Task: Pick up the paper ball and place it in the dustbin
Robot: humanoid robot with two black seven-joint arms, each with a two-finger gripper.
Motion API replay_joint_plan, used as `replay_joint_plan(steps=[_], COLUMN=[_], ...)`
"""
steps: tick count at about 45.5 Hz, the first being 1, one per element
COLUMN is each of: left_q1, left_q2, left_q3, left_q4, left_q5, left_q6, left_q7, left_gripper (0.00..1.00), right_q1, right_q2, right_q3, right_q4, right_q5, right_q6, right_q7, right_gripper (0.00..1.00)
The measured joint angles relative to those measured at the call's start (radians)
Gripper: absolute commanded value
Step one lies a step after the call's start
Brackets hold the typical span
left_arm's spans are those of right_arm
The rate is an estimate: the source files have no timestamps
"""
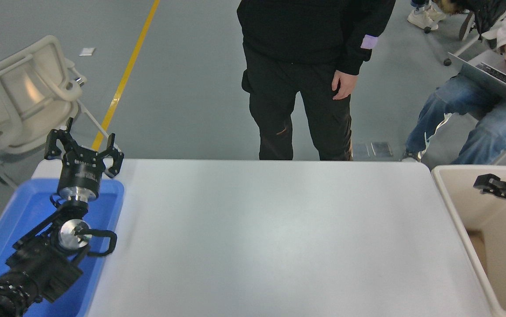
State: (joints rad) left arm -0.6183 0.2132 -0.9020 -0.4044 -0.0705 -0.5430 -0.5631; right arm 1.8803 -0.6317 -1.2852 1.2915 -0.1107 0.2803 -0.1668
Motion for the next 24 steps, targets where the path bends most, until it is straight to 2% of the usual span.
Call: replay_joint_plan(steps=[6, 12, 24], left_q1=[0.0, 0.0, 0.0], left_q2=[0.0, 0.0, 0.0], left_q3=[0.0, 0.0, 0.0], left_q4=[0.0, 0.0, 0.0], left_q5=[0.0, 0.0, 0.0], left_q6=[0.0, 0.0, 0.0], left_q7=[0.0, 0.0, 0.0], left_gripper=[0.99, 0.99, 0.99], right_q1=[0.175, 0.302, 0.445], right_q2=[0.04, 0.091, 0.181], right_q3=[-0.044, -0.064, -0.078], right_q4=[0.07, 0.111, 0.167], right_q5=[0.021, 0.038, 0.074], right_q6=[0.215, 0.352, 0.46], right_q7=[0.0, 0.0, 0.0], right_gripper=[1.0, 1.0, 1.0])
